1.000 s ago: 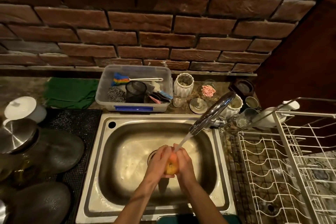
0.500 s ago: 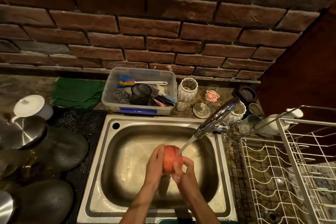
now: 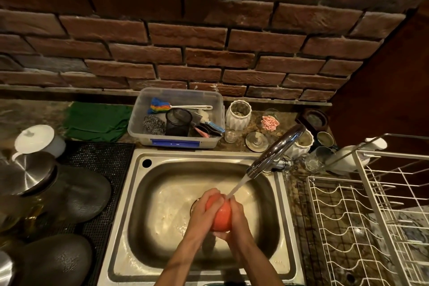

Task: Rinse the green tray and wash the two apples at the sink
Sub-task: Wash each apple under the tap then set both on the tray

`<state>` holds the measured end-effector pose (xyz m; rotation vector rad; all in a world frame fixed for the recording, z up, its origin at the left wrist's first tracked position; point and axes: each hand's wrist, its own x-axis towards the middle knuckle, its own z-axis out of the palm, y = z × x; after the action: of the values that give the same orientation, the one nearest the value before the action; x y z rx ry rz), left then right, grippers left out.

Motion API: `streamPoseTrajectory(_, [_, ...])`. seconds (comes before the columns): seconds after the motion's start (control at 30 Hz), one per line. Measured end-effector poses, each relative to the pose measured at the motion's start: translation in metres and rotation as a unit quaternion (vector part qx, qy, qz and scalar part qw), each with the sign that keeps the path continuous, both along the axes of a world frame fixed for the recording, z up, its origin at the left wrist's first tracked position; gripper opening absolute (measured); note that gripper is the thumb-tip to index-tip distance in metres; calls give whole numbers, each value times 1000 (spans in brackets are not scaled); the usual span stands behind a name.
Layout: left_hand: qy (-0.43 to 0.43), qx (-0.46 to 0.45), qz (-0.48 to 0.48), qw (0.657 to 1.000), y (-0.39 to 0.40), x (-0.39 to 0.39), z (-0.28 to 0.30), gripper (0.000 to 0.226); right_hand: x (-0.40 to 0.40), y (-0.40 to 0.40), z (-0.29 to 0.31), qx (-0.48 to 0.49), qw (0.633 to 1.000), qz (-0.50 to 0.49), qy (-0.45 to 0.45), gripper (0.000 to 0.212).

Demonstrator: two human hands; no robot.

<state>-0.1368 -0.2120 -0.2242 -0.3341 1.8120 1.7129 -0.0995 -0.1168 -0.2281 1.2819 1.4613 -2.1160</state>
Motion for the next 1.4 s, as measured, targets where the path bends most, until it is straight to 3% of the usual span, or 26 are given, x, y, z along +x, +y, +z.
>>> streamPoseTrajectory(0.23, [-17,33,49,998,2,8,3,34,-7,12,11,3,992,118,-39,41])
streamPoseTrajectory(0.43, [-23,33,95,995,2,8,-5,25,6,9,2,106,976,180,66,41])
streamPoseTrajectory(0.5, [-63,46,86,993,0,5,-4,30,13,9,-1,157,961,209,94,41])
streamPoseTrajectory(0.57, [-140,71,78,985,-2,4,-2,38,19,10,-3,214,941,241,103,56])
streamPoseTrajectory(0.73, [-225,95,72,967,-4,1,1,44,28,15,-1,232,927,271,111,79])
streamPoseTrajectory(0.9, [-187,96,104,972,0,-2,0,40,27,8,-2,234,935,225,144,61])
streamPoseTrajectory(1.13, [-40,34,109,993,5,4,-1,23,2,-7,-8,129,984,43,111,22])
streamPoseTrajectory(1.2, [-6,14,93,996,6,6,0,19,-3,-5,-7,110,990,9,93,24])
streamPoseTrajectory(1.27, [18,-5,65,998,6,8,-3,33,-8,1,-5,59,996,-31,57,35])
streamPoseTrajectory(1.4, [64,-13,12,998,4,13,-9,42,-6,15,6,-161,985,-67,10,48])
